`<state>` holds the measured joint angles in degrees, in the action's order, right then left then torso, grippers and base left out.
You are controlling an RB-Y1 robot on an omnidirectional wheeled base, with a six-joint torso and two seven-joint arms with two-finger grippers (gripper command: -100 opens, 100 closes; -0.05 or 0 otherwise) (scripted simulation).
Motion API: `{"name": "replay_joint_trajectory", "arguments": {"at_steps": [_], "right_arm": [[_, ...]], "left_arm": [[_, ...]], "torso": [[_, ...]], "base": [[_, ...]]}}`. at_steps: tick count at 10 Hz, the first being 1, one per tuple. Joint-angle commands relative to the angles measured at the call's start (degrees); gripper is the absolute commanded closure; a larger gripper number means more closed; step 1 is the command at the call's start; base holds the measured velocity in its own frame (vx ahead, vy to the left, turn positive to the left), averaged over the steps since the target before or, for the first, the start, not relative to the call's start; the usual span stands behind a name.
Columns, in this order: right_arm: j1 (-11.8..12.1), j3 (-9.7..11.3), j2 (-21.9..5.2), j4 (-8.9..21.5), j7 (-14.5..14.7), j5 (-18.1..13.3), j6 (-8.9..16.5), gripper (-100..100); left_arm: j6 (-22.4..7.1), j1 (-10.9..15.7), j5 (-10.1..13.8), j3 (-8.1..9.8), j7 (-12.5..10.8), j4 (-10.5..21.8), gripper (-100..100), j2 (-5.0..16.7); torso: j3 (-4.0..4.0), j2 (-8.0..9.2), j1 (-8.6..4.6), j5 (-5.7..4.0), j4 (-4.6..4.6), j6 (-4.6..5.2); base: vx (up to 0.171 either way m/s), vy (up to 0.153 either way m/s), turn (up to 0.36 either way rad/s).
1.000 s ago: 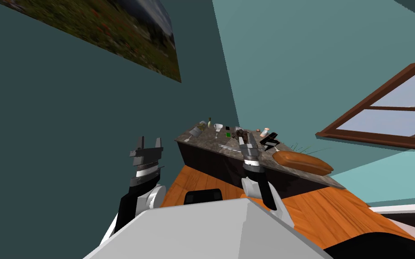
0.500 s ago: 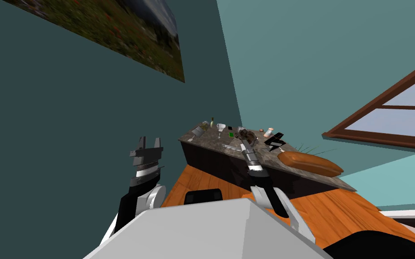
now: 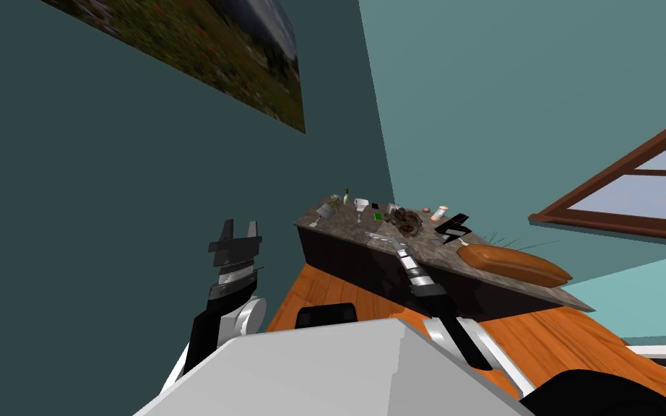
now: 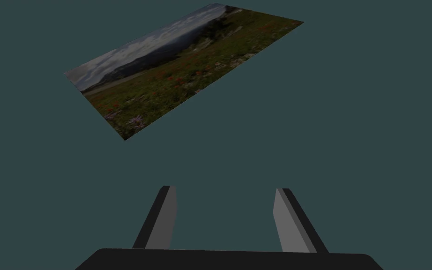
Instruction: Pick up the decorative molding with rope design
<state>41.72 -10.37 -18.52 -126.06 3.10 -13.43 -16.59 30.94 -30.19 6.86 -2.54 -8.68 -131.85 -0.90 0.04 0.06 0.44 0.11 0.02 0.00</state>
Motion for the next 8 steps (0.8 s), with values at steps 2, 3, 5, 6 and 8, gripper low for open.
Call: {"name": "replay_joint_trajectory", "arguments": {"at_steps": [2, 3, 5, 6, 8], "right_arm": [[3.9, -3.1, -4.2, 2.4, 2.7, -1.9, 2.0, -100], [4.5, -3.1, -4.2, 2.4, 2.7, -1.9, 2.0, -100], [8.4, -5.2, -7.7, 4.2, 5.6, -4.3, 4.3, -100], [10.4, -6.2, -9.4, 5.2, 7.1, -5.5, 5.4, -100], [12.3, -7.1, -11.3, 6.3, 8.5, -6.9, 6.5, -100]], "left_arm": [[0.0, 0.0, 0.0, 0.00, 0.0, 0.0, 0, 0.0], [0.0, 0.0, 0.0, 0.00, 0.0, 0.0, 0, 0.0], [0.0, 0.0, 0.0, 0.00, 0.0, 0.0, 0, 0.0], [0.0, 0.0, 0.0, 0.00, 0.0, 0.0, 0, 0.0], [0.0, 0.0, 0.0, 0.00, 0.0, 0.0, 0, 0.0]], "torso": [[-0.02, -0.04, -0.06, -0.02, -0.01, 0.00], [-0.03, -0.05, 0.06, 0.00, -0.01, 0.00], [-0.05, -0.09, -0.11, -0.03, -0.02, 0.00], [-0.07, -0.11, -0.03, -0.02, -0.03, -0.01], [-0.07, -0.12, -0.05, -0.01, -0.03, 0.00]], "base": [[0.007, 0.123, 0.041], [0.008, 0.098, 0.005], [0.023, 0.102, 0.057], [0.027, 0.147, 0.076], [0.022, 0.096, 0.040]]}}
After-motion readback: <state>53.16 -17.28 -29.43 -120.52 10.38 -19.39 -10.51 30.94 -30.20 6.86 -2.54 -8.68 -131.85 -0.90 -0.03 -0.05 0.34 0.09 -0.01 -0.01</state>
